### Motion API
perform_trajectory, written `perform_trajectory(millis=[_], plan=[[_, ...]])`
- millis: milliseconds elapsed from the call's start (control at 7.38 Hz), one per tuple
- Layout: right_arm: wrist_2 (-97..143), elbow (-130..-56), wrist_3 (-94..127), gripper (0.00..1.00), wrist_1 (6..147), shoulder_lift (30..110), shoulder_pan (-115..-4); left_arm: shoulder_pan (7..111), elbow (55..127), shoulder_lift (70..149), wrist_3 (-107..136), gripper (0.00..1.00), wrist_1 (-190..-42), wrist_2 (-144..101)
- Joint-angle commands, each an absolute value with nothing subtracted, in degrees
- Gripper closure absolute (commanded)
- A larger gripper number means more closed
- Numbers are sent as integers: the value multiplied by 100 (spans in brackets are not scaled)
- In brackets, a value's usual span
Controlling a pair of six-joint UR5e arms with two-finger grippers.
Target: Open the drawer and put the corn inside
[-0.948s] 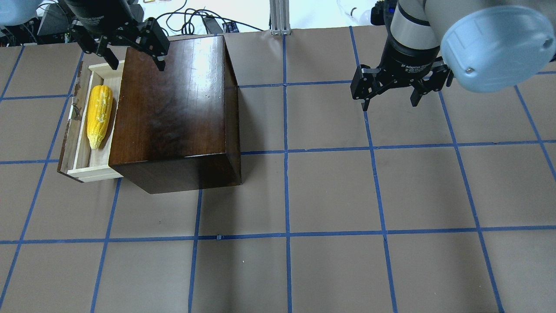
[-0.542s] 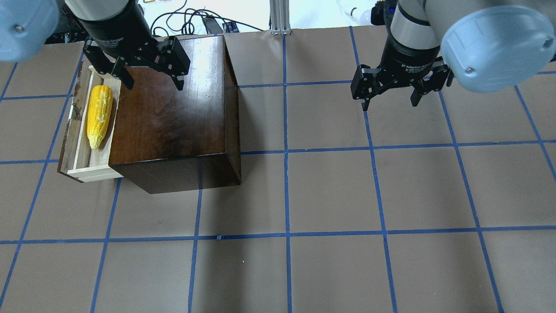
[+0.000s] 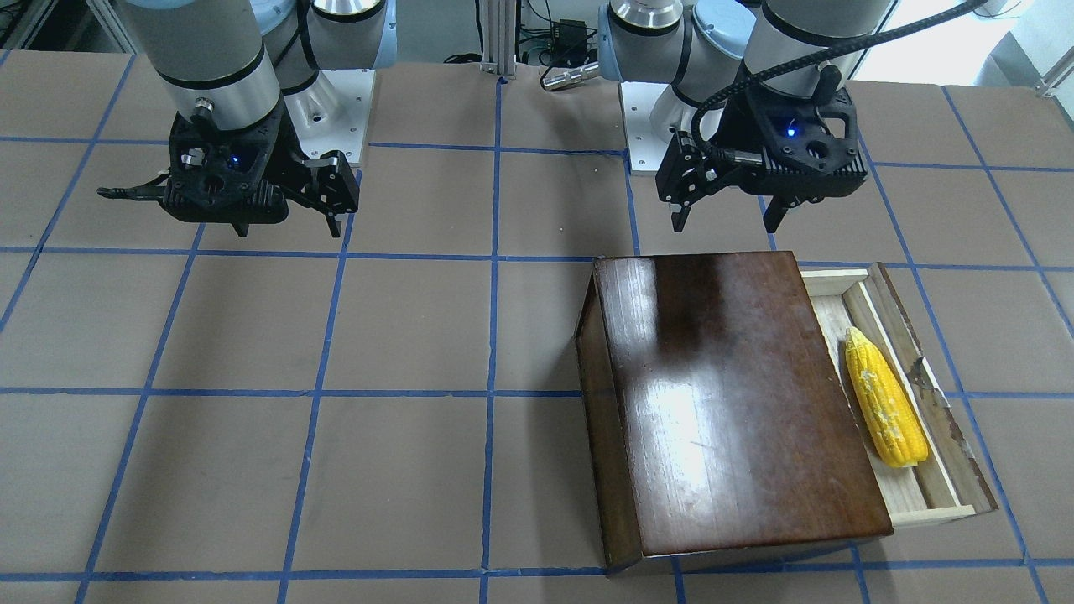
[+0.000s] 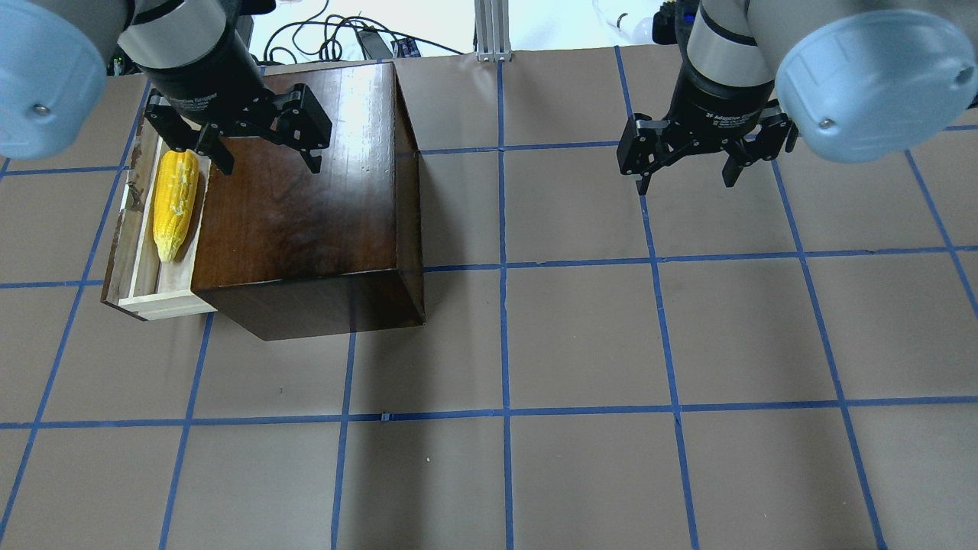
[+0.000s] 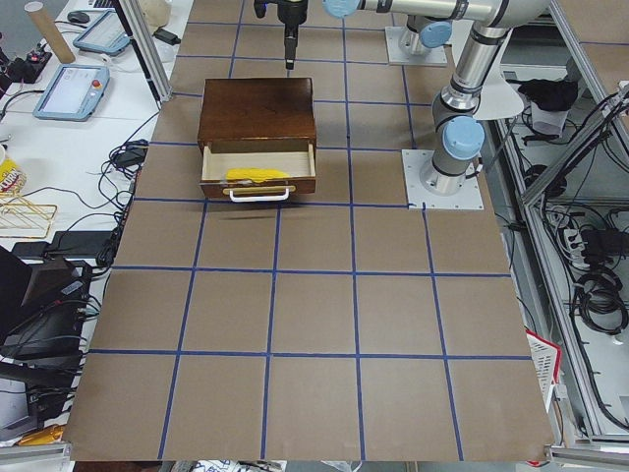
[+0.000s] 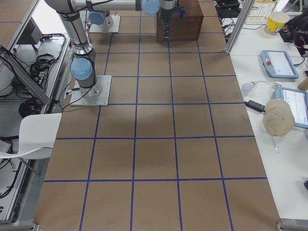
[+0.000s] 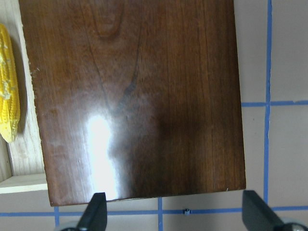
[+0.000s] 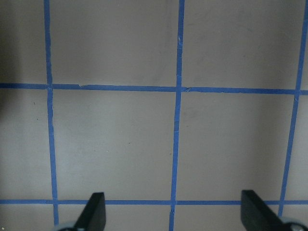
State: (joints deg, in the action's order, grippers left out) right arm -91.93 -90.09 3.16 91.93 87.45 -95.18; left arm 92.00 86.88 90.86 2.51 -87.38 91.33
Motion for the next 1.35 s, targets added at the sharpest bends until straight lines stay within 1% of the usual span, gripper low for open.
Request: perform_trajectory(millis=[0,1219], plan=[[-9193,-9009,316,0,9193,8745,-9519,9132,8692,9027,264,0,-8762,9158],[-9193,-9009,316,0,9193,8745,-9519,9114,8666,9035,255,0,-8719,9149]])
